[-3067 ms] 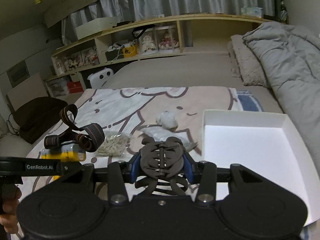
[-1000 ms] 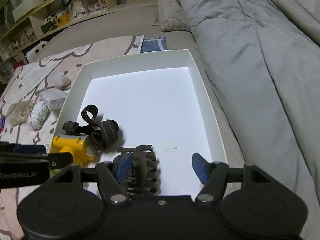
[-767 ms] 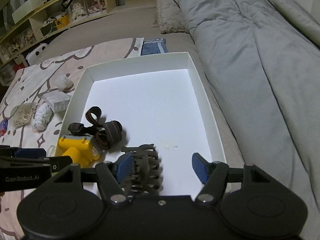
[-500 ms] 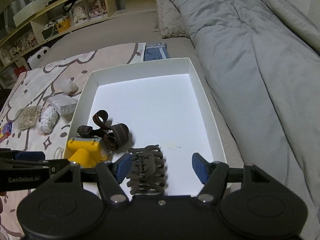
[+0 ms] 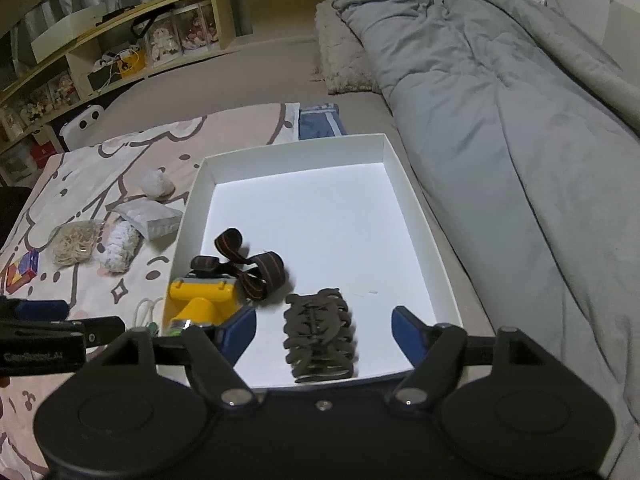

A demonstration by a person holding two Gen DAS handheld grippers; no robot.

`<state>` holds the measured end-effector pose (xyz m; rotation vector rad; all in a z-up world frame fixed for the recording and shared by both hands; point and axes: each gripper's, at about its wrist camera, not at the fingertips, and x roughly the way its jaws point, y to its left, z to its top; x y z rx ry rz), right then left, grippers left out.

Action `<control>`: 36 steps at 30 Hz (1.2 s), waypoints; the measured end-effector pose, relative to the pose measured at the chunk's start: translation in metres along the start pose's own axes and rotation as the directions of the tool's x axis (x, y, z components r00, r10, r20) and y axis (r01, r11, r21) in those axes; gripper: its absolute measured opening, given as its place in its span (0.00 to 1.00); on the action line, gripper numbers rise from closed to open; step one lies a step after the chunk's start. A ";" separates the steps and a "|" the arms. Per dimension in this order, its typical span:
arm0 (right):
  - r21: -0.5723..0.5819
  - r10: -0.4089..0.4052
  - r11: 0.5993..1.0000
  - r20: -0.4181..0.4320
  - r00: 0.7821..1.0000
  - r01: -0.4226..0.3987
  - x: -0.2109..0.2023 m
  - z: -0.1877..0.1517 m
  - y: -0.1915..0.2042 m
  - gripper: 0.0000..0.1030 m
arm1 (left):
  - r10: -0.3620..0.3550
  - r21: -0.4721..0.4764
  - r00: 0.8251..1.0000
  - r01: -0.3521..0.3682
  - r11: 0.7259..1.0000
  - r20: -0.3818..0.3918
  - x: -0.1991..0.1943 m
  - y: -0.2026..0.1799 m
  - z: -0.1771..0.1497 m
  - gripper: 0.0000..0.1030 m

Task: Organize objects
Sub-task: 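Withdraw both tools from the tray toward the remaining objects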

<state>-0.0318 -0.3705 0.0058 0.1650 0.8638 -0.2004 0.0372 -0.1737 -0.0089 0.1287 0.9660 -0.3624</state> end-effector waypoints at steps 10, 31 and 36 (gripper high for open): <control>-0.010 -0.040 0.999 0.071 0.997 0.040 -0.025 -0.005 0.021 0.97 | 0.005 0.014 0.998 -0.006 1.000 0.058 -0.024 0.017 -0.008 1.00; 0.023 -0.076 0.997 0.104 0.992 0.074 -0.029 -0.011 0.044 1.00 | 0.024 -0.014 0.992 -0.022 1.000 0.120 -0.038 0.071 -0.014 1.00; 0.013 -0.054 0.999 0.095 0.994 0.053 -0.018 -0.009 0.060 1.00 | 0.053 -0.054 0.990 -0.046 0.997 0.127 -0.039 0.099 -0.012 1.00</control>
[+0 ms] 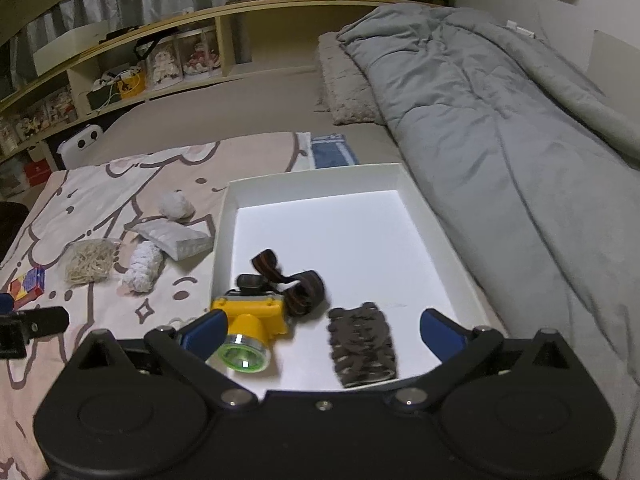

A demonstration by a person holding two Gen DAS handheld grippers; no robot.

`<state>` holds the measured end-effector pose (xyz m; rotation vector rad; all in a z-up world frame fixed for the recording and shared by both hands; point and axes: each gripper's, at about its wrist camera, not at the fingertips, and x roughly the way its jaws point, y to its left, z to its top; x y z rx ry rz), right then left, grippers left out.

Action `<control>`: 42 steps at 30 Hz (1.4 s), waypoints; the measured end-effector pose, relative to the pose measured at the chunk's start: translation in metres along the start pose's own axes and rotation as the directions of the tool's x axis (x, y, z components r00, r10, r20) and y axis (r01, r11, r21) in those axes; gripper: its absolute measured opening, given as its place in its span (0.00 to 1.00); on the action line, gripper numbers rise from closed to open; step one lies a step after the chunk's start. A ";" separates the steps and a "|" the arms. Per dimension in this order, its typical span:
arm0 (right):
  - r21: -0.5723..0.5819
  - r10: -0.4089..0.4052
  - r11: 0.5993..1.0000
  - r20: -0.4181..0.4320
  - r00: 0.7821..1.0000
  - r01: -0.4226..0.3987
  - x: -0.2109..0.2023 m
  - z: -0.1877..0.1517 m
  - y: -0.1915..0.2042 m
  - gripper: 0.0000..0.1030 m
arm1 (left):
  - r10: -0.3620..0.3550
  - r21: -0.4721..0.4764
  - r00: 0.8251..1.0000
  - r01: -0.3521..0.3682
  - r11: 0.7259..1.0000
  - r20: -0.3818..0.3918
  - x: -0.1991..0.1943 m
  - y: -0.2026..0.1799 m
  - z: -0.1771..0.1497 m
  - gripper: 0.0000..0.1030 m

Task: Organize objects
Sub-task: 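Withdraw both tools from the tray toward the remaining objects, then grasp the card box with the left tool while the right tool grasps the green clothespins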

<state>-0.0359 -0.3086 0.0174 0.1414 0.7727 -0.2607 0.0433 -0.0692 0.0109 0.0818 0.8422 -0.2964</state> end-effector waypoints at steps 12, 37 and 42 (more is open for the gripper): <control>0.003 0.075 0.997 0.002 0.997 -0.075 0.019 0.008 0.052 1.00 | 0.117 -0.131 0.993 -0.112 0.985 0.029 0.000 0.081 0.017 1.00; 0.021 0.165 0.986 0.037 0.986 -0.166 0.050 -0.032 0.132 1.00 | 0.387 -0.427 0.921 -0.369 0.825 -0.047 0.071 0.215 0.016 1.00; 0.053 0.166 0.985 0.023 0.986 -0.167 0.053 -0.052 0.137 1.00 | 0.390 -0.459 0.916 -0.387 0.800 -0.092 0.092 0.233 0.006 1.00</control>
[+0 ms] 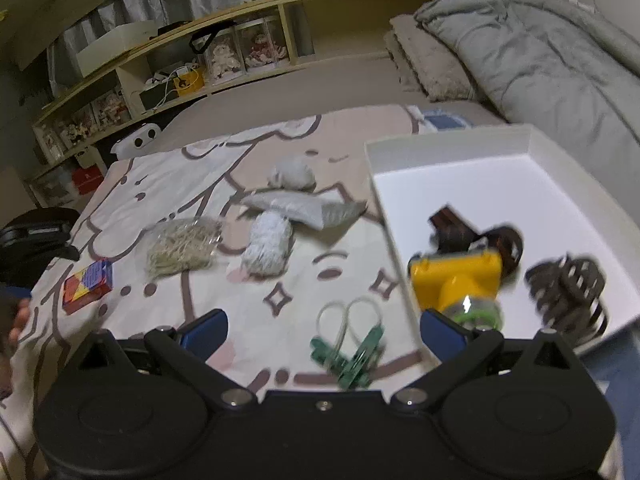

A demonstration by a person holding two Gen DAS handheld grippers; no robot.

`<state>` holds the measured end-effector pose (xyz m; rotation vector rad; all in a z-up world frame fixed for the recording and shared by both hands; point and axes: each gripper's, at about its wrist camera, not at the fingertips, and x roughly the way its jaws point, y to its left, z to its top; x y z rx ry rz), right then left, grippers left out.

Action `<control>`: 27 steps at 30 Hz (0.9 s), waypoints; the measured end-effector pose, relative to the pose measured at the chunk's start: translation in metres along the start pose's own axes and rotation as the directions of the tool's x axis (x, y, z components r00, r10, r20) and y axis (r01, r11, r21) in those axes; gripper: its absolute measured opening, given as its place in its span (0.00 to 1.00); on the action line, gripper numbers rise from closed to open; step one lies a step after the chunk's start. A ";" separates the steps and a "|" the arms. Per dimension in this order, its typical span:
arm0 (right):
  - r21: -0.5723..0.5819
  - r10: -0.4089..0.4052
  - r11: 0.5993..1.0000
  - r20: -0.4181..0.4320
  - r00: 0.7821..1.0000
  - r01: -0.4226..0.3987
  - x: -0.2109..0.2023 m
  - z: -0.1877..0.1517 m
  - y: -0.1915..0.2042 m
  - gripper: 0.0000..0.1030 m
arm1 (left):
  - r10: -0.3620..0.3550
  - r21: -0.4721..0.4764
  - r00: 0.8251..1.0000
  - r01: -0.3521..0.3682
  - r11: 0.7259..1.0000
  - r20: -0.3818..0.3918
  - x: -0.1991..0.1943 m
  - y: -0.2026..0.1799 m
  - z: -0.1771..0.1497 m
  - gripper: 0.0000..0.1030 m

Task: Organize objects
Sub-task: 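Grasp the card box with the left tool while the right tool grasps the green clothespins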

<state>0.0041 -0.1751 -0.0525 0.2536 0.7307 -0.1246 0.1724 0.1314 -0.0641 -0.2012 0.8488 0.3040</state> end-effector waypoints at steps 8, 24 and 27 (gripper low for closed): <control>-0.059 0.029 0.998 -0.046 0.999 -0.032 0.014 -0.030 0.014 1.00 | 0.011 -0.013 0.999 -0.012 1.000 -0.046 0.034 0.006 -0.010 1.00; 0.137 -0.008 0.990 -0.065 0.998 0.016 0.033 -0.030 -0.014 0.59 | -0.001 -0.057 1.000 0.002 0.998 0.027 0.050 0.003 -0.010 1.00; 0.136 0.001 0.991 -0.088 0.996 0.011 0.041 -0.031 -0.017 0.46 | -0.002 -0.053 1.000 0.004 0.999 0.026 0.049 0.001 -0.010 1.00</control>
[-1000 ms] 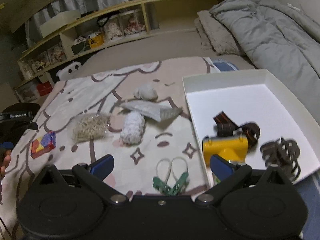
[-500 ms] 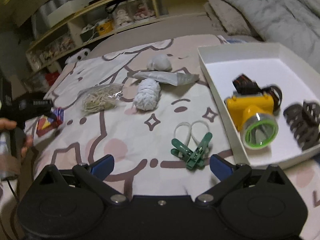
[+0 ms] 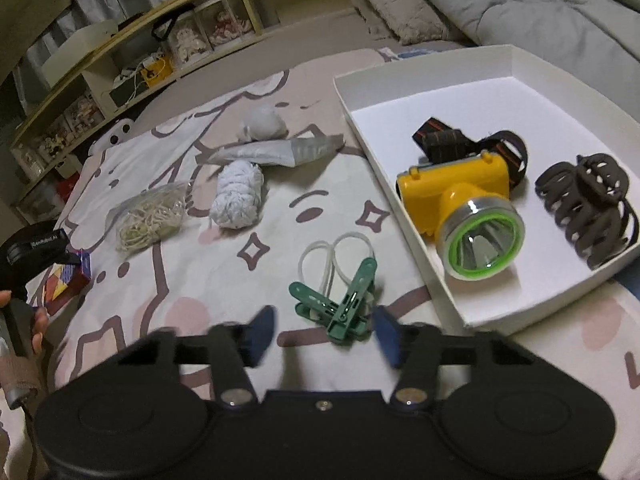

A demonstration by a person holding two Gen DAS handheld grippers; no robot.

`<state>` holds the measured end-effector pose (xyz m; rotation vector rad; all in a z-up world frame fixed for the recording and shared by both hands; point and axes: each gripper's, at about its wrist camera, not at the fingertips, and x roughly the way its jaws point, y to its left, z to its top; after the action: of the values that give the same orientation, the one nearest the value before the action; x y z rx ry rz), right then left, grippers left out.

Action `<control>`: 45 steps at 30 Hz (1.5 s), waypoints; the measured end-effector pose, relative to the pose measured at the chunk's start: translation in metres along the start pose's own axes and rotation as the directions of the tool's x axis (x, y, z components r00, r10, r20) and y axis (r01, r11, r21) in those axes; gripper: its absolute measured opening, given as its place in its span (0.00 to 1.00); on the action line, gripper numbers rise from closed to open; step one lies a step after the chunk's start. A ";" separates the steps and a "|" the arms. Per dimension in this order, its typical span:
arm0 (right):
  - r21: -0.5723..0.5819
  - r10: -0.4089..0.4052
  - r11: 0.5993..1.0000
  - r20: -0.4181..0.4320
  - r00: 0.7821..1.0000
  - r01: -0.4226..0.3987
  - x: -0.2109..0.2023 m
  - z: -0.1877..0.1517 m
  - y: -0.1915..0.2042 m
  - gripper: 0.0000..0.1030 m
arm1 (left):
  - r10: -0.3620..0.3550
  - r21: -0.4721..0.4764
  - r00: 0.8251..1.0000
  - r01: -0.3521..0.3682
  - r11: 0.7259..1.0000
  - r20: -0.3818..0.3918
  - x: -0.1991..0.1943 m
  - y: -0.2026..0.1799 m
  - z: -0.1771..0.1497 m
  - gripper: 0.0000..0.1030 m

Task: Organize objects
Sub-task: 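Grasp the card box with the left tool while the right tool grasps the green clothespins, then lift the card box and clothespins and carry them toward the white tray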

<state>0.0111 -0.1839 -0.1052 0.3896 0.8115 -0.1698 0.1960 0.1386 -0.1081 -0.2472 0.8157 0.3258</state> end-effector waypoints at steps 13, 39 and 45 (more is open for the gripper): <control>-0.085 -0.058 0.995 -0.038 0.998 0.055 0.013 0.002 0.004 0.24 | -0.005 0.015 1.000 0.005 1.000 -0.020 0.000 -0.002 -0.002 1.00; -0.192 0.080 0.977 -0.083 0.993 -0.095 0.006 -0.005 0.026 0.31 | -0.098 0.317 0.952 0.193 0.929 -0.291 -0.037 -0.031 -0.031 0.89; -0.241 0.079 0.966 -0.090 0.993 -0.099 0.013 -0.003 0.029 0.33 | -0.075 0.302 0.951 0.169 0.938 -0.300 -0.028 -0.037 -0.039 0.96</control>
<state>0.0266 -0.1555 -0.1091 0.2001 0.8804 0.0310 0.1661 0.0863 -0.1095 -0.0334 1.1186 0.0315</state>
